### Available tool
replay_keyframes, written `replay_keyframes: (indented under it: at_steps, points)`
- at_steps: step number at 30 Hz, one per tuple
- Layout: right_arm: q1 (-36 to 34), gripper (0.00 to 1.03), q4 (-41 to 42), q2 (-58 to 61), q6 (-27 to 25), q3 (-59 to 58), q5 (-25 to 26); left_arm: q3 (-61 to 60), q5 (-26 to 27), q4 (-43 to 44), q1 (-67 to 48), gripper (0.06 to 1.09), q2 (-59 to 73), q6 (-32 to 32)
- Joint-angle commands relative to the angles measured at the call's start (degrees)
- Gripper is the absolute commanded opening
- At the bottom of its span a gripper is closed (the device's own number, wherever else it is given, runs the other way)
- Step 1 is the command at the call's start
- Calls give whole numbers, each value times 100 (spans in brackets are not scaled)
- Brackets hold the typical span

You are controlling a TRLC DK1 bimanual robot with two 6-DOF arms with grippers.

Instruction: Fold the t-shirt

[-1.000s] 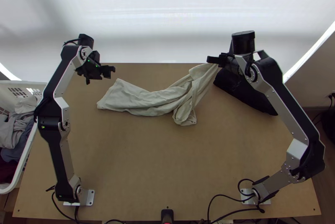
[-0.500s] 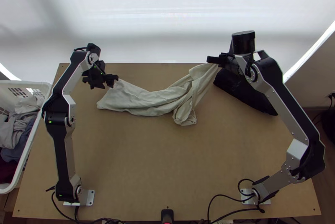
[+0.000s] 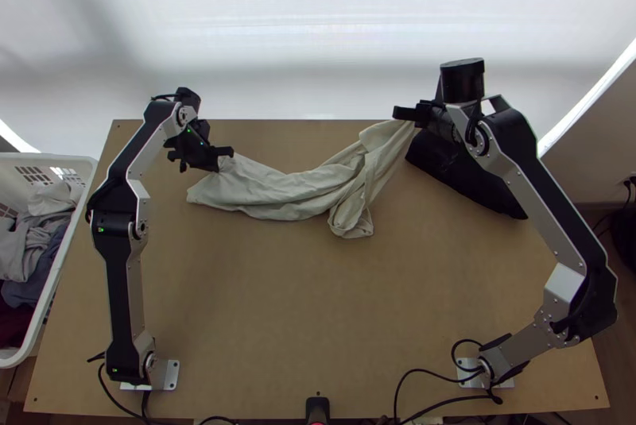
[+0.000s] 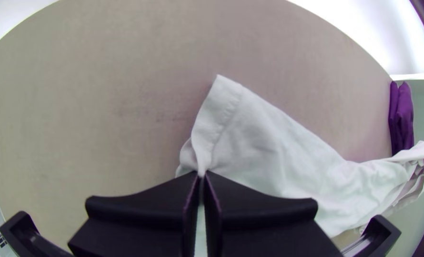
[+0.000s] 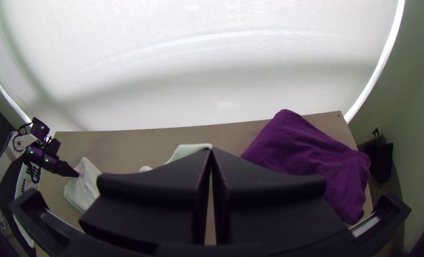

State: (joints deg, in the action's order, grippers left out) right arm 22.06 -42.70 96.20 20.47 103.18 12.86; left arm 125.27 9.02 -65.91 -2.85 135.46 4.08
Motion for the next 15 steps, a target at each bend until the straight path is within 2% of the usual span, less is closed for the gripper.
replay_keyframes:
  at_steps: [1, 8, 15]
  points:
    - [-123, 3, 69, -278, -96, 80, 58, 551, 48, 263, 136, 9, -643, 278]
    - [-264, 3, 253, -427, -166, 97, 58, 551, -225, 1318, 268, 9, -2164, 946]
    - [-229, 3, 570, -875, -298, 106, 50, 287, -242, 1318, 347, 9, -3184, 1236]
